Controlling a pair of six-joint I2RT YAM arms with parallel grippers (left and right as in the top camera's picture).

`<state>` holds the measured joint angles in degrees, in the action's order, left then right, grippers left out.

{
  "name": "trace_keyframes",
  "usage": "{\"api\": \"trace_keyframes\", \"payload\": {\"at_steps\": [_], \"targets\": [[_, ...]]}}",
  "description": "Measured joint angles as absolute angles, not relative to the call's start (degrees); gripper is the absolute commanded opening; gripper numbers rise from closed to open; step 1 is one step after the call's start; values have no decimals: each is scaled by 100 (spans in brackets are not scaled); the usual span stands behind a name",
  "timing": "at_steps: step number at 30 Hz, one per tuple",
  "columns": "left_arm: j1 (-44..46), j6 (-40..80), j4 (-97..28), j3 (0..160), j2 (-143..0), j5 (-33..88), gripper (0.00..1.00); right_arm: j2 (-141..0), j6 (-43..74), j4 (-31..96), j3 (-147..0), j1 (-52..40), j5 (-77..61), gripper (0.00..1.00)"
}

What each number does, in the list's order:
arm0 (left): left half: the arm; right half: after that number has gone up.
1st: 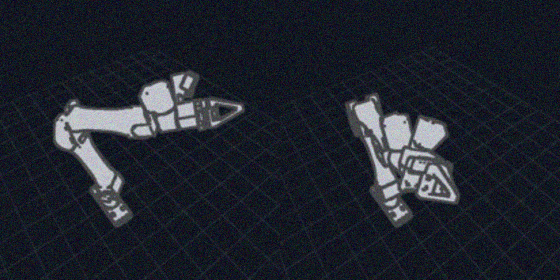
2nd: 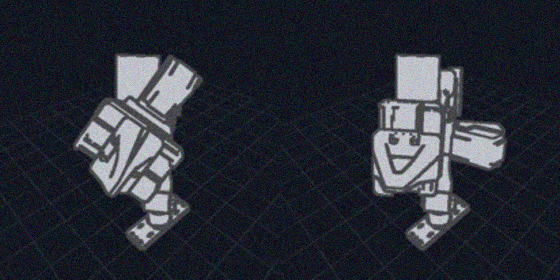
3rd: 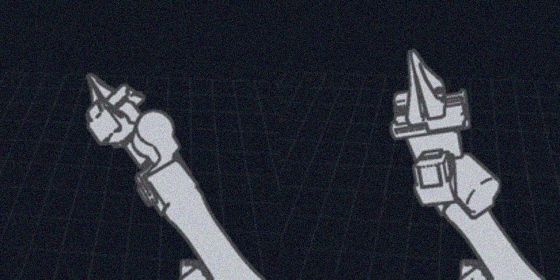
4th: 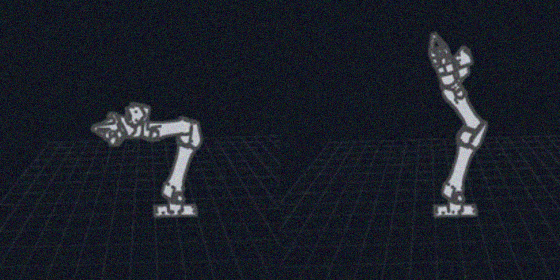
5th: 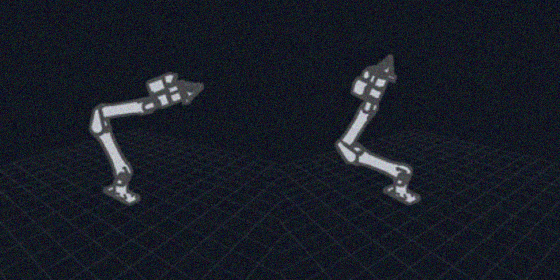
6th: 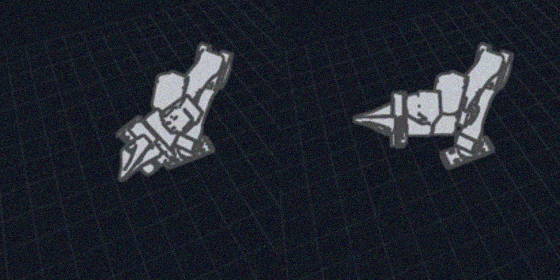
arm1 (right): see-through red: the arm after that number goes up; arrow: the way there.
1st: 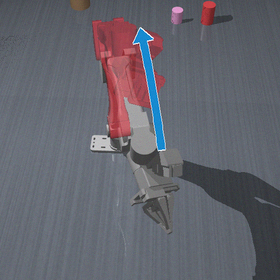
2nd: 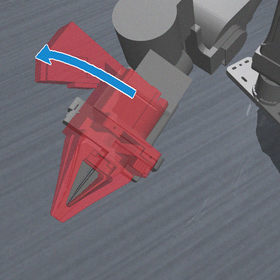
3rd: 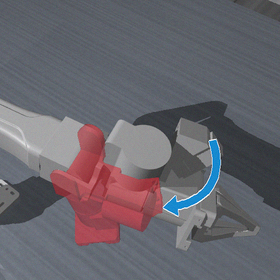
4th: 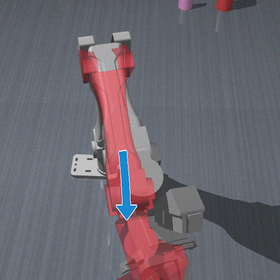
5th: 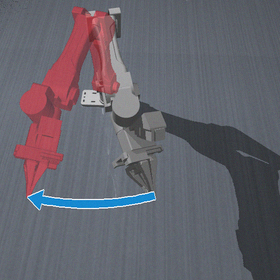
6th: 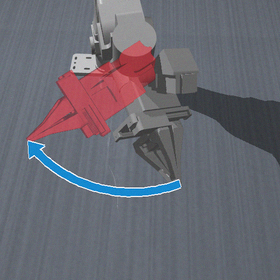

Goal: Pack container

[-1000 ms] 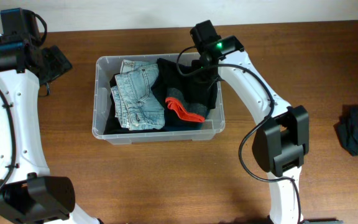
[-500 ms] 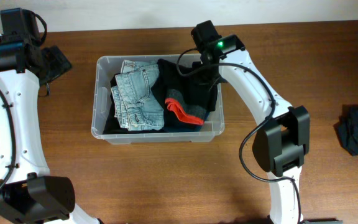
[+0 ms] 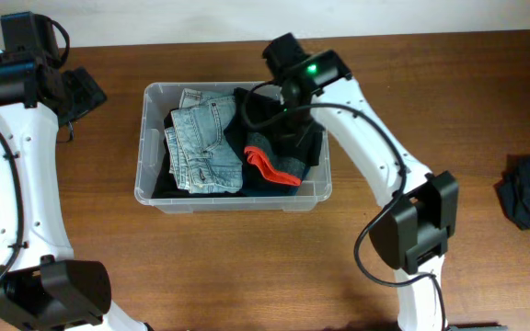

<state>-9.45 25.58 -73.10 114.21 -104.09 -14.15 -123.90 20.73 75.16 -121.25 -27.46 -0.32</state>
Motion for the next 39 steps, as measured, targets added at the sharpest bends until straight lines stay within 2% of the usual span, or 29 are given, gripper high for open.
{"api": "trace_keyframes", "payload": {"at_steps": [11, 18, 27, 32, 39], "targets": [[-945, 2561, -7310, 11421, -10409, -1415, 99, -12366, 2576, 6567, -10836, -2812, 298, 4], [-945, 2558, -7310, 11421, -10409, -1415, 99, -12256, 2408, 6346, -10573, -2783, 235, 4], [-945, 2558, -7310, 11421, -10409, -1415, 99, -12261, 2189, 6831, -11614, -2716, 134, 4], [-945, 2558, -7310, 11421, -10409, -1415, 99, -12261, 2182, 6368, -12274, -2676, -154, 8], [-945, 2558, -7310, 11421, -10409, -1415, 99, -12427, 2182, 5961, -12300, -2676, -449, 8]]}}
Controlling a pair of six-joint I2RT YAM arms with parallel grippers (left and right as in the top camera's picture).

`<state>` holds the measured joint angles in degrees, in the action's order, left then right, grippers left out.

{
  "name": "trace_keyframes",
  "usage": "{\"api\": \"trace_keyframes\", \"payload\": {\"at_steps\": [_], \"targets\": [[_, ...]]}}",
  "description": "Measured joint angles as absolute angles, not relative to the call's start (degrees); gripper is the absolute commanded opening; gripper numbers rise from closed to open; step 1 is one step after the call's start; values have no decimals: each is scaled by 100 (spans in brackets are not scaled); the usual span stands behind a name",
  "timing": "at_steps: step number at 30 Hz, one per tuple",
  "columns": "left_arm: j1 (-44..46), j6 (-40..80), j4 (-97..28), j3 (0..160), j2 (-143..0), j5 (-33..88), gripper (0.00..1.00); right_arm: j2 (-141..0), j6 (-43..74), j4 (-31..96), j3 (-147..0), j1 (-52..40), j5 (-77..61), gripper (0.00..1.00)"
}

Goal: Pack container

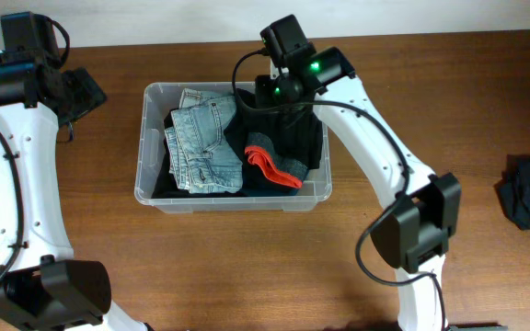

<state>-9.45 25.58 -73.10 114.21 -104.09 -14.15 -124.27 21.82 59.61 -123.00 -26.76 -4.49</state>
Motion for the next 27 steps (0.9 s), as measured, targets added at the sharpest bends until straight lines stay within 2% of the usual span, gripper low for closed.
{"api": "trace_keyframes", "payload": {"at_steps": [10, 16, 27], "targets": [[-945, 2558, -7310, 11421, -10409, -1415, 99, -13472, 2176, 5830, -12302, -2676, -773, 4], [-945, 2558, -7310, 11421, -10409, -1415, 99, -13537, 2182, 5994, -12337, -2676, -961, 4], [-945, 2558, -7310, 11421, -10409, -1417, 99, -13288, 2180, 7380, -13085, -2689, -910, 4]]}}
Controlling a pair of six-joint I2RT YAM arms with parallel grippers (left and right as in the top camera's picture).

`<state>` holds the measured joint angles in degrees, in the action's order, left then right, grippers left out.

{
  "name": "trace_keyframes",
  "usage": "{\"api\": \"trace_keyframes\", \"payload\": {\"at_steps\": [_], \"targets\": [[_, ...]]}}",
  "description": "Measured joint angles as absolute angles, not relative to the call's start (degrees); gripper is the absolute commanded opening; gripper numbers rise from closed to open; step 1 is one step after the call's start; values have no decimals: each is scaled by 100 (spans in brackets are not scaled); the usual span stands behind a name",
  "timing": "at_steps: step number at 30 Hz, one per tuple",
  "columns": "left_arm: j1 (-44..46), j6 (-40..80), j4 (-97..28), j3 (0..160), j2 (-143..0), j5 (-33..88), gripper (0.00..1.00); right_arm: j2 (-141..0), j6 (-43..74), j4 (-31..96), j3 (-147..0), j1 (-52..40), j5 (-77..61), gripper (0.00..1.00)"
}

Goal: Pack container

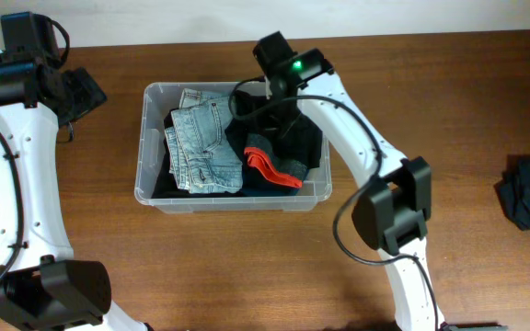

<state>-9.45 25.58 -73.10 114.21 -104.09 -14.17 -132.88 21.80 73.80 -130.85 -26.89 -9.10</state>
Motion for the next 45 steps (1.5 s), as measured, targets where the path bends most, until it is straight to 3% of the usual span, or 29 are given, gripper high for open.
{"api": "trace_keyframes", "payload": {"at_steps": [8, 17, 28, 38, 42, 45], "targets": [[-945, 2558, -7310, 11421, -10409, -1415, 99, -12667, 2176, 7992, -13423, -2882, -915, 5], [-945, 2558, -7310, 11421, -10409, -1415, 99, -12669, 2250, 7098, -12409, -3409, -746, 5], [-945, 2558, -7310, 11421, -10409, -1415, 100, -12669, 2383, 6372, -11236, -3229, -445, 4], [-945, 2558, -7310, 11421, -10409, -1415, 99, -12667, 2198, 7476, -12486, -3208, -314, 5], [-945, 2558, -7310, 11421, -10409, -1417, 99, -12602, 2187, 7738, -13277, -3129, 163, 13], [-945, 2558, -7310, 11421, -10409, -1415, 99, -12468, 2171, 7710, -13502, -2978, 462, 13]]}}
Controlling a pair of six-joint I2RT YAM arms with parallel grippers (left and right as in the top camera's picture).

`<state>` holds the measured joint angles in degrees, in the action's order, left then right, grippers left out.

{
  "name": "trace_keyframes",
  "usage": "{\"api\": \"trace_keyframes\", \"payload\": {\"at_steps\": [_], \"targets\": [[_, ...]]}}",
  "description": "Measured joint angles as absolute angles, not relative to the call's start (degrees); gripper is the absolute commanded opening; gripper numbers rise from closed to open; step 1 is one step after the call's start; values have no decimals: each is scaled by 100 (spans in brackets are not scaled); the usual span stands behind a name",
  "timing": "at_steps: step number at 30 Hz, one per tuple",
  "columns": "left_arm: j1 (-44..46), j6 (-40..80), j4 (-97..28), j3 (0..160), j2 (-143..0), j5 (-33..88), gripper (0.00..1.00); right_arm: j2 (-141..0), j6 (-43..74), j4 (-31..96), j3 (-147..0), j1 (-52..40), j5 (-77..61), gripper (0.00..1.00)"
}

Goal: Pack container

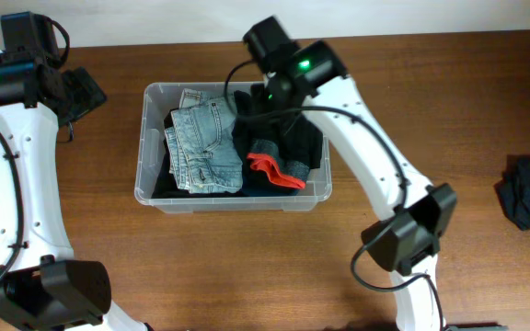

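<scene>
A clear plastic container [233,200] stands at the table's middle back. Folded light-blue jeans [205,147] fill its left half. A black garment [293,138] with a grey patch and a red-orange edge [270,170] lies bunched in its right half. My right gripper [251,103] reaches down into the container's back, at the black garment's left edge next to the jeans. Its fingers are dark against the dark cloth, so their state is unclear. My left gripper [88,92] hangs left of the container, apart from it, with nothing seen in it.
A second dark garment lies crumpled at the table's far right edge. The right arm's base [410,241] stands in front of the container to the right. The left arm's base [58,290] is at the front left.
My right wrist has shifted slightly left and toward the back rim. The black garment now bulges further left, against the jeans, and its red-orange edge sits a little differently. The left arm is unchanged.
My right gripper was over the container's right half, on the black garment. Then it stood nearer the back wall, then further left at the back. Now it is at the garment's left edge and the cloth is bunched toward the jeans. The left arm stayed still throughout.
</scene>
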<state>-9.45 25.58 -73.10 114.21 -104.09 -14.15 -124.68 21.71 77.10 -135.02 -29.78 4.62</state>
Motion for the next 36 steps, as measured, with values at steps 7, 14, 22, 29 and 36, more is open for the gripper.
{"api": "trace_keyframes", "payload": {"at_steps": [7, 14, 22, 29, 36], "targets": [[-945, 2558, -7310, 11421, -10409, -1415, 99, -12608, 2139, 7714, -13500, -2403, 644, 4], [-945, 2558, -7310, 11421, -10409, -1415, 99, -13194, 2139, 7712, -13395, -2145, 543, 4], [-945, 2558, -7310, 11421, -10409, -1415, 99, -13620, 2119, 7625, -13391, -2145, 340, 4], [-945, 2558, -7310, 11421, -10409, -1415, 99, -13819, 2119, 7553, -13386, -2145, 316, 4], [-945, 2558, -7310, 11421, -10409, -1415, 99, -13819, 2095, 7736, -13480, -2145, 314, 4]]}}
